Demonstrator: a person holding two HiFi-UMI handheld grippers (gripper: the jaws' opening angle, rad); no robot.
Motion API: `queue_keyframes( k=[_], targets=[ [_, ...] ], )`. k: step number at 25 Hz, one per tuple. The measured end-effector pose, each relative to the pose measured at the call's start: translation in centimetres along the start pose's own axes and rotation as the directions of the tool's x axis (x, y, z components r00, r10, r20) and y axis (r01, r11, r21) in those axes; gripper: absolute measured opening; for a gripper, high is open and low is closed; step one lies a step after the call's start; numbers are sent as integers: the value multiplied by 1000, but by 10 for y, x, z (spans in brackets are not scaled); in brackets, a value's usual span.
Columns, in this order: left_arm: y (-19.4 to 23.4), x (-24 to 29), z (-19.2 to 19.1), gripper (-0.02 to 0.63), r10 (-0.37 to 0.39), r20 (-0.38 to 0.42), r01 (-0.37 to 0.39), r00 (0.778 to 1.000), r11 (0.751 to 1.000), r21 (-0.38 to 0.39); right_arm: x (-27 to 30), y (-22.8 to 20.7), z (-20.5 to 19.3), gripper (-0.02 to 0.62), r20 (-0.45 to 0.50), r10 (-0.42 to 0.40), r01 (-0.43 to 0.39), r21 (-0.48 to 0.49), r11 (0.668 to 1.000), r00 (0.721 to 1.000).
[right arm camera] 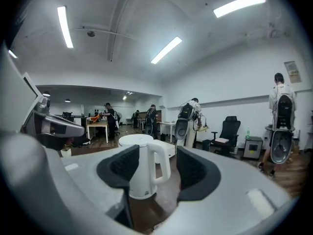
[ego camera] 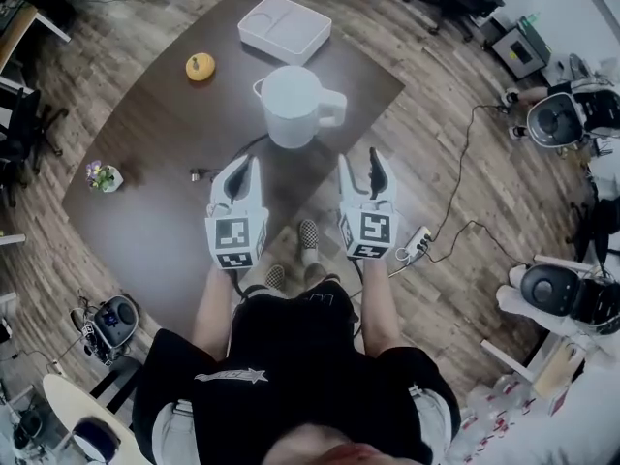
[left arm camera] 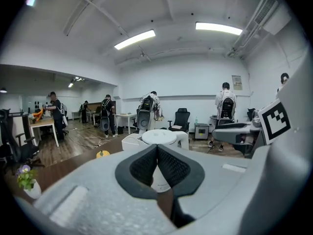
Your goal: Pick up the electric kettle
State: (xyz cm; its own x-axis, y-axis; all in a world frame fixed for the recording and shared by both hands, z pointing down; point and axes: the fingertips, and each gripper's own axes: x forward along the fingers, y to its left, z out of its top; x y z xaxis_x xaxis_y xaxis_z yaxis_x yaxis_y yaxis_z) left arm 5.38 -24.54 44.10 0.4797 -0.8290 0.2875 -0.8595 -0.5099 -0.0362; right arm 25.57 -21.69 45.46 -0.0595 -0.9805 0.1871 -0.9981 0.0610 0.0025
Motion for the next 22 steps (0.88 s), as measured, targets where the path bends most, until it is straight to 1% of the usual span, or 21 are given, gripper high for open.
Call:
queue_keyframes(
  k=[4,9,15,22],
  targets=[
    [5,17,-7,11,30,-18,-30,999,999,17,36,-4,-16,232,-36,37,-37,-11,999,999],
    [11,37,-25,11,52,-62,-53,997,999,-12,73,-9,-35,232,-75,63,-62,7,998,995],
    [22,60,-43,11,82,-103,-86,991,996,-29,110,-14,-60,232,-123,85,-83,21,996,989],
    [35,76,-64,10,120,-145,-131,982,989,-65,144,-17,-79,232,-158,90,-91,-1,996,983]
  ],
)
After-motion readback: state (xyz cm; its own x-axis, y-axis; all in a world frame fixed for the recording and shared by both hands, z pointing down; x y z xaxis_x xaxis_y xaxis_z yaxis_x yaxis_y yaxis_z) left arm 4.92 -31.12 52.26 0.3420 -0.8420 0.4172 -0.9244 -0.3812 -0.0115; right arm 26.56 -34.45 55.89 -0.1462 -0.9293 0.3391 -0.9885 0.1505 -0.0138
